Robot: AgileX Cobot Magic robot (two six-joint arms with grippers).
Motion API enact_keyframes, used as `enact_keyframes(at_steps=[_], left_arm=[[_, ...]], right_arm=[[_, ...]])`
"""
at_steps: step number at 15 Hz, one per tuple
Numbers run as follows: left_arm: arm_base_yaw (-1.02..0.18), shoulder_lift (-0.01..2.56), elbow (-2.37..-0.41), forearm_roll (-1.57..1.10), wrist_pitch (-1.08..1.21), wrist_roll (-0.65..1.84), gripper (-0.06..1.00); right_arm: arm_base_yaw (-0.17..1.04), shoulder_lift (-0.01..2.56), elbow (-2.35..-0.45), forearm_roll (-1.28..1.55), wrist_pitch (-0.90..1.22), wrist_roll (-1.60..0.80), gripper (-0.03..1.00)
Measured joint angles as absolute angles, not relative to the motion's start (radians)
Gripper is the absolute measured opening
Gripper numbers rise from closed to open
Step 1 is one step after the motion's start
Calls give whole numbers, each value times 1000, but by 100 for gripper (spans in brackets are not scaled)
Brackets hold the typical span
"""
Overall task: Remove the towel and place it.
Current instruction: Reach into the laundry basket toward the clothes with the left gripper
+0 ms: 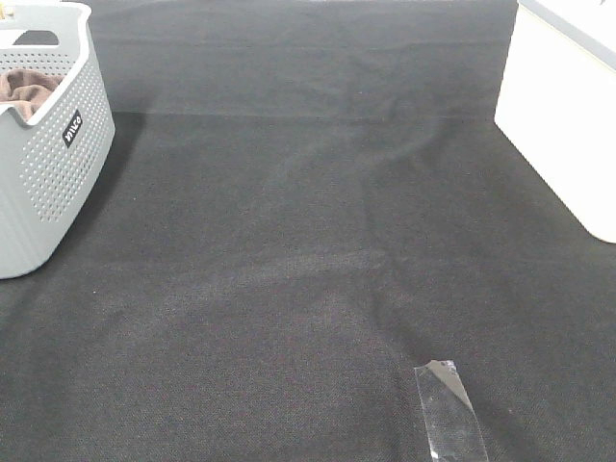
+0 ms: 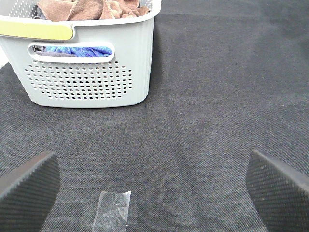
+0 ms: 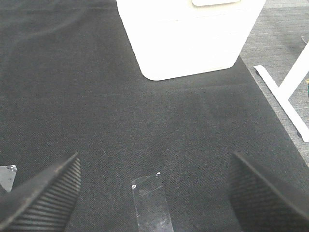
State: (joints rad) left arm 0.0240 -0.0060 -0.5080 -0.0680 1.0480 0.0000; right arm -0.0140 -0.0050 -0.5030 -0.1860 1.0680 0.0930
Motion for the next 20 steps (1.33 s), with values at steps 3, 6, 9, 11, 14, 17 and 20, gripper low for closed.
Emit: enact_keyframes(at_steps=[3, 6, 9, 11, 14, 17, 20], left_arm=[[24, -6, -508, -68, 1048, 0, 99], [24, -6, -508, -68, 1048, 0, 99], [24, -6, -508, -68, 1048, 0, 99], [24, -6, -508, -68, 1048, 0, 99], [24, -6, -508, -68, 1048, 0, 99], [24, -6, -508, -68, 1048, 0, 99], [24, -6, -508, -68, 1048, 0, 99]], right_arm=[[-14, -5, -503, -186, 1068, 93, 80], [-14, -5, -503, -186, 1068, 93, 80], [-14, -5, -503, -186, 1068, 93, 80], [-14, -5, -503, -186, 1068, 93, 80], [-14, -5, -503, -186, 1068, 93, 80], [-14, -5, -503, -186, 1068, 93, 80], [-14, -5, -503, -186, 1068, 93, 80]])
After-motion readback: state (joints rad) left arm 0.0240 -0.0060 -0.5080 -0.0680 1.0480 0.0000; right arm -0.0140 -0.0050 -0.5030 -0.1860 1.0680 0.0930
